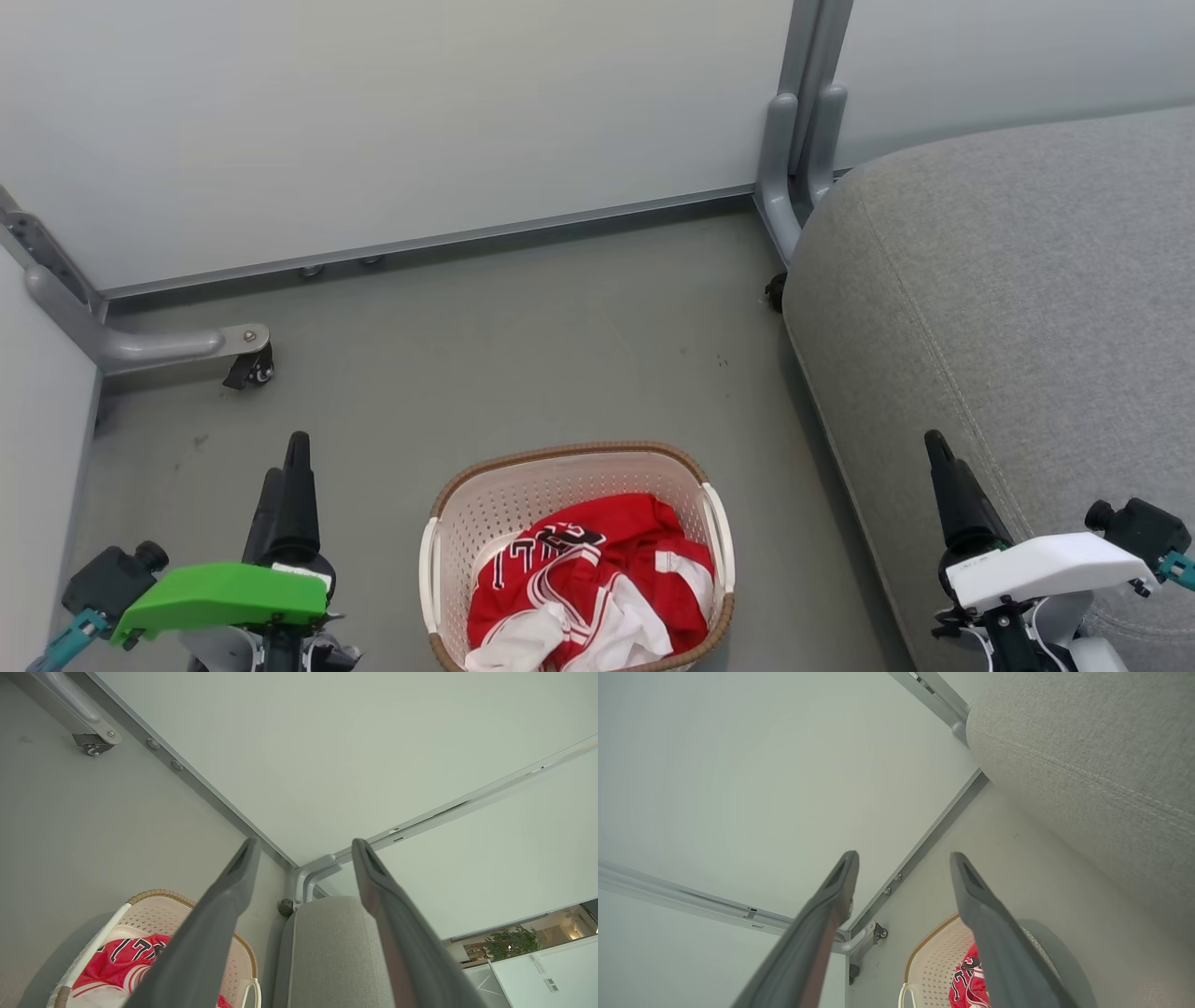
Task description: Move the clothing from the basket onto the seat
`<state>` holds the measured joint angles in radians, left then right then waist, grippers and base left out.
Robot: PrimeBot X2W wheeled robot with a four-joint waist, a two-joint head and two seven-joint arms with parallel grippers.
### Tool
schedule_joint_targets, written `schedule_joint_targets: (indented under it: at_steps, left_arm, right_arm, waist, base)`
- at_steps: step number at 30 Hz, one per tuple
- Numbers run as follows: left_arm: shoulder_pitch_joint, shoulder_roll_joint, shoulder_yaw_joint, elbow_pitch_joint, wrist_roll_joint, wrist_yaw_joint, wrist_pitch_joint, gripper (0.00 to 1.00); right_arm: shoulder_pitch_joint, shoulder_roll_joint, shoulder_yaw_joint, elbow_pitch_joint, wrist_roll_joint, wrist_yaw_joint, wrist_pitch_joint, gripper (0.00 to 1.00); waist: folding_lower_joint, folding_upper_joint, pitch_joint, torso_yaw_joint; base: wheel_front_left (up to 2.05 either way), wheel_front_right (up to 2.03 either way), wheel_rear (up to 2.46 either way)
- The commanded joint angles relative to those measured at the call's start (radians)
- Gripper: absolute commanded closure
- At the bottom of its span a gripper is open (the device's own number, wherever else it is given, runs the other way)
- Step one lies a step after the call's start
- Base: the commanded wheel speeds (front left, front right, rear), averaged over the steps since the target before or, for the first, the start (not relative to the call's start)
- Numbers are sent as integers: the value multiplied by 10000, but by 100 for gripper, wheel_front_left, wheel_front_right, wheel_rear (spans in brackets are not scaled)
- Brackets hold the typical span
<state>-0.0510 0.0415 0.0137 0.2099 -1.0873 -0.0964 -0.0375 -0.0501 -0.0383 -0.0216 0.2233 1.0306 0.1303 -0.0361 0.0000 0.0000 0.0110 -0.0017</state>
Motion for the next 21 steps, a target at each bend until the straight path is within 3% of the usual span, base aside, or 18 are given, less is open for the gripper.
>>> schedule_joint_targets:
  at_steps: [1, 21]
  left_arm:
    - [-46, 62, -65, -199, 407, 43, -98, 0]
    - [180, 80, -491, -533, 3004, 246, -751, 0]
  right_arm:
    - [-16, -73, 61, -219, -473, 2, -105, 0]
    - [192, -95, 610, -554, -3645, 3, -763, 0]
  waist:
    - [0, 0, 11, -1]
    - [0, 0, 28, -54]
  base:
    - [0, 0, 0]
    - [0, 0, 0]
